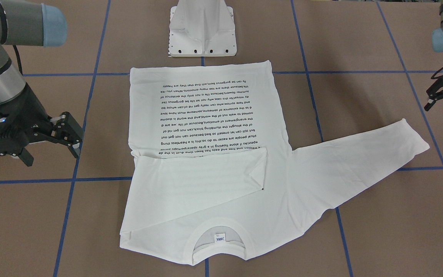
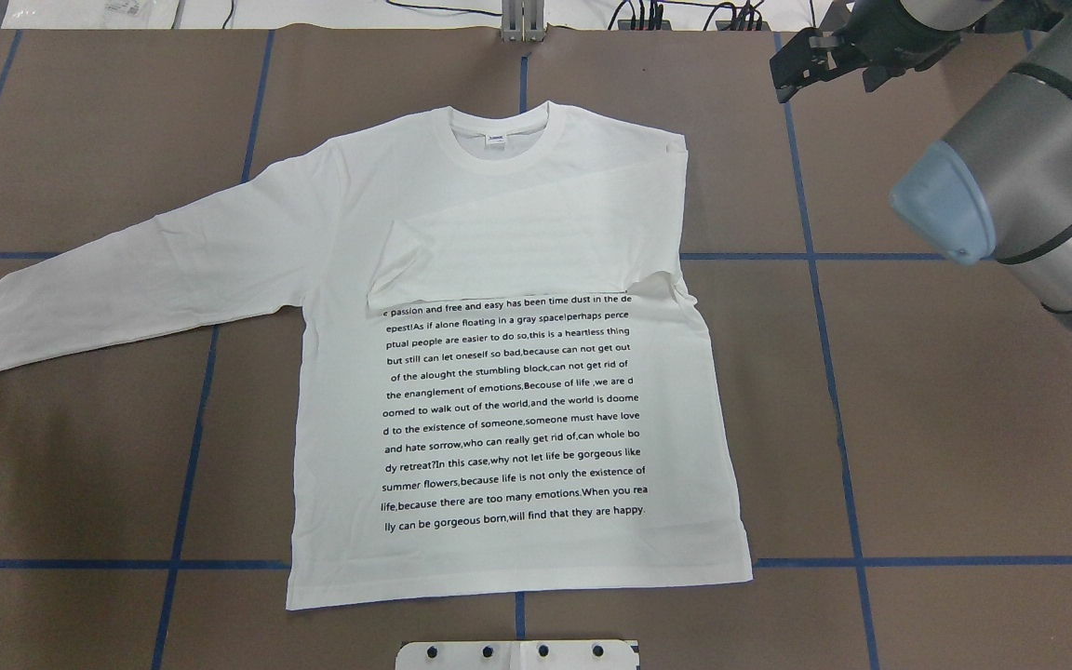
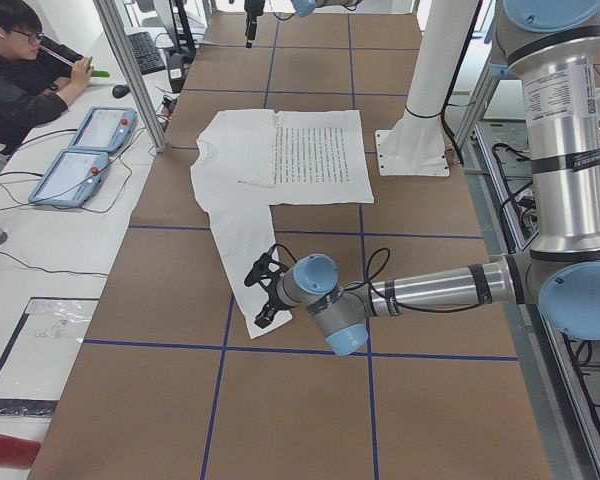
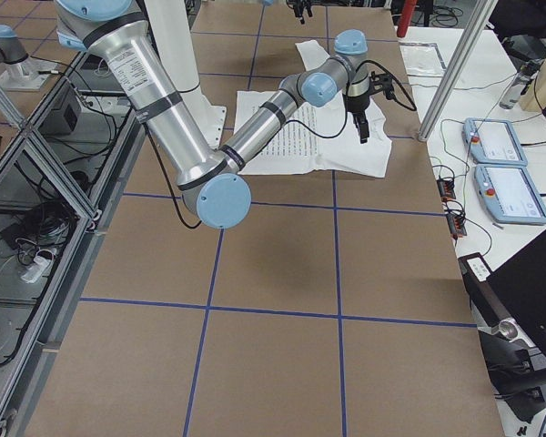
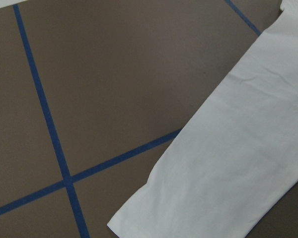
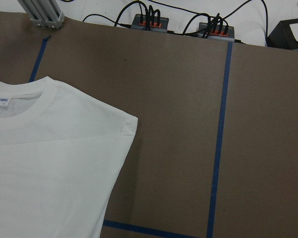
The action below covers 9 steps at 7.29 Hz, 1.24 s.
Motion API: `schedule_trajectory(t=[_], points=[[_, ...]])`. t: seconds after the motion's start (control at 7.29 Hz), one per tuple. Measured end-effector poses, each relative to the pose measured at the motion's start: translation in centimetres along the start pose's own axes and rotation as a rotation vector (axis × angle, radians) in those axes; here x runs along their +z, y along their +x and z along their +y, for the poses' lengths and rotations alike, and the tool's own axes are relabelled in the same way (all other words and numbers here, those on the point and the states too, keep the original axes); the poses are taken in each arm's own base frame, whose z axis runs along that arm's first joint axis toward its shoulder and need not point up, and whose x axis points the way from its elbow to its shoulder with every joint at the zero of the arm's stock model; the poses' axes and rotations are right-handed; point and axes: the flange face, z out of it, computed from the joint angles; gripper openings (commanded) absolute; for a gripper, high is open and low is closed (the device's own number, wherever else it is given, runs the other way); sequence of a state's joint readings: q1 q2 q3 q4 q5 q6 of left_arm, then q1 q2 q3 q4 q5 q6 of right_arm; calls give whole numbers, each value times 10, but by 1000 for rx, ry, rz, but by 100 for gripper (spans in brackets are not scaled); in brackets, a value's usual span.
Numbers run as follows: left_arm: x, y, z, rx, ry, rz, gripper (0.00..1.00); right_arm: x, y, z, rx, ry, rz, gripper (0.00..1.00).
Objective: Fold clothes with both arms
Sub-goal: 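Release the sleeve and raise the right arm while the left gripper reaches the other cuff, then grasp the cuff nearest the left gripper and lift it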
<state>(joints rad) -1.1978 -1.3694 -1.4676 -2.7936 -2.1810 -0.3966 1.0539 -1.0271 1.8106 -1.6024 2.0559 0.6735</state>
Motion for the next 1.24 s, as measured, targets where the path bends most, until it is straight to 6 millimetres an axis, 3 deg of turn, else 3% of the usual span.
schedule_trajectory(t=[0.41,0.55,0.82,1.24], points=[[39,22,20,53,-57,-12,99,-1,12,7,-4,-1,4,100],[48,29,25,72,-70,-5,94,1,15,9,-2,-4,8,100],[62,41,32,98,-94,6,68,3,19,11,1,-4,17,100],[70,39,40,98,-115,1,55,5,20,12,3,-5,21,100]])
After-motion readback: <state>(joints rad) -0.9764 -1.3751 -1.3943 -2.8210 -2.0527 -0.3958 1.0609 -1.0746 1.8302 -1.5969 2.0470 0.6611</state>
